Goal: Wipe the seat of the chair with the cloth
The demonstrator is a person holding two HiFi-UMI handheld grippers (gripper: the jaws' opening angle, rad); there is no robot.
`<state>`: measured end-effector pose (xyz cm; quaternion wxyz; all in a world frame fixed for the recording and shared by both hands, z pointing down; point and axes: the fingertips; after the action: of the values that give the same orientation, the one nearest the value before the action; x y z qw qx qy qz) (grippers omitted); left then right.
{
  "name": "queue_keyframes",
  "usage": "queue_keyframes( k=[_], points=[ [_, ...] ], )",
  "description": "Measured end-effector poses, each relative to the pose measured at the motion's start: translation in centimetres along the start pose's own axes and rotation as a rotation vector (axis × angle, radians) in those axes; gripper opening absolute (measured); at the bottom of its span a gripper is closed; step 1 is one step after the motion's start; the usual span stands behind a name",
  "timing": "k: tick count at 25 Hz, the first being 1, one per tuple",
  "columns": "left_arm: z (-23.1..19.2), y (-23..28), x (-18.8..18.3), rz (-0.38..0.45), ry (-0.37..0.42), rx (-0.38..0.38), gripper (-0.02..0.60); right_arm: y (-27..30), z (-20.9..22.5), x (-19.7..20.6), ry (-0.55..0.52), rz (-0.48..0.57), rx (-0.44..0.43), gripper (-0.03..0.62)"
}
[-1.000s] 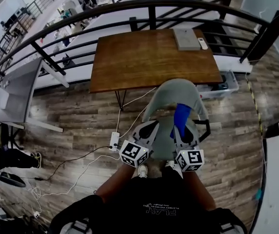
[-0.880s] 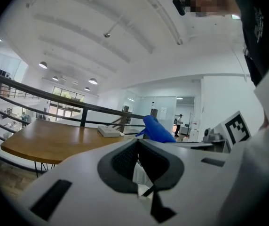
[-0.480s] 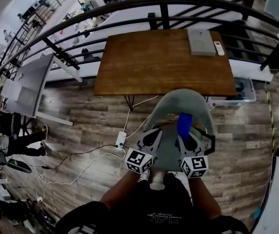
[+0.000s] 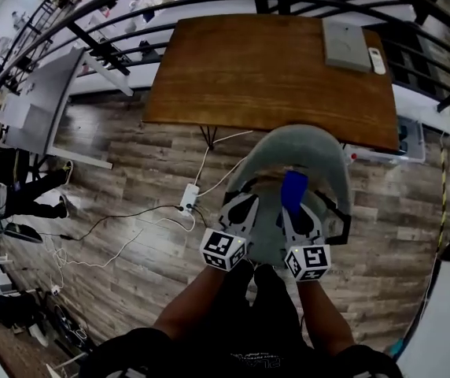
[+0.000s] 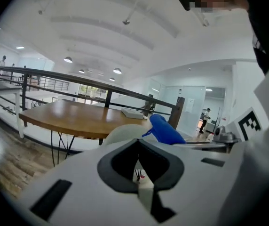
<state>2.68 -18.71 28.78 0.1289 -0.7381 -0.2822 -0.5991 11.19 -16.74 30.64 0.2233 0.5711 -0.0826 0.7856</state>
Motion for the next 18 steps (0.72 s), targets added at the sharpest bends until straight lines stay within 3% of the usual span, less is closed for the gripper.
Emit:
queue_keyframes(
  k=[3, 10, 18],
  points=[
    [-1.4, 0.6, 2.4, 0.014, -0.034, -0.026, 0.006, 1.5, 0.3, 2.7, -0.041, -0.039, -0.025, 0.109],
    [-2.8, 0.5, 10.2, -0.049, -0.098, -0.031, 0.006, 3.6, 0.2, 9.6, -0.062, -0.099, -0.03, 0.108],
    [-4.6, 1.5, 16.9, -0.111, -0.098, -0.046, 0.006, 6.4, 2.4, 16.6, -0.103, -0.172, -0.008, 0.108]
  ],
)
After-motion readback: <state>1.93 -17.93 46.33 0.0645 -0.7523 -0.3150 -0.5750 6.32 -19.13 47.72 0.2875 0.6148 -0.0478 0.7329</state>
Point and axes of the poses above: the fingertips, and each gripper's own axes: y forward along the fingers, z to its right, x out of its underside, and after that the axes turned 10 degrees about z, right-handed
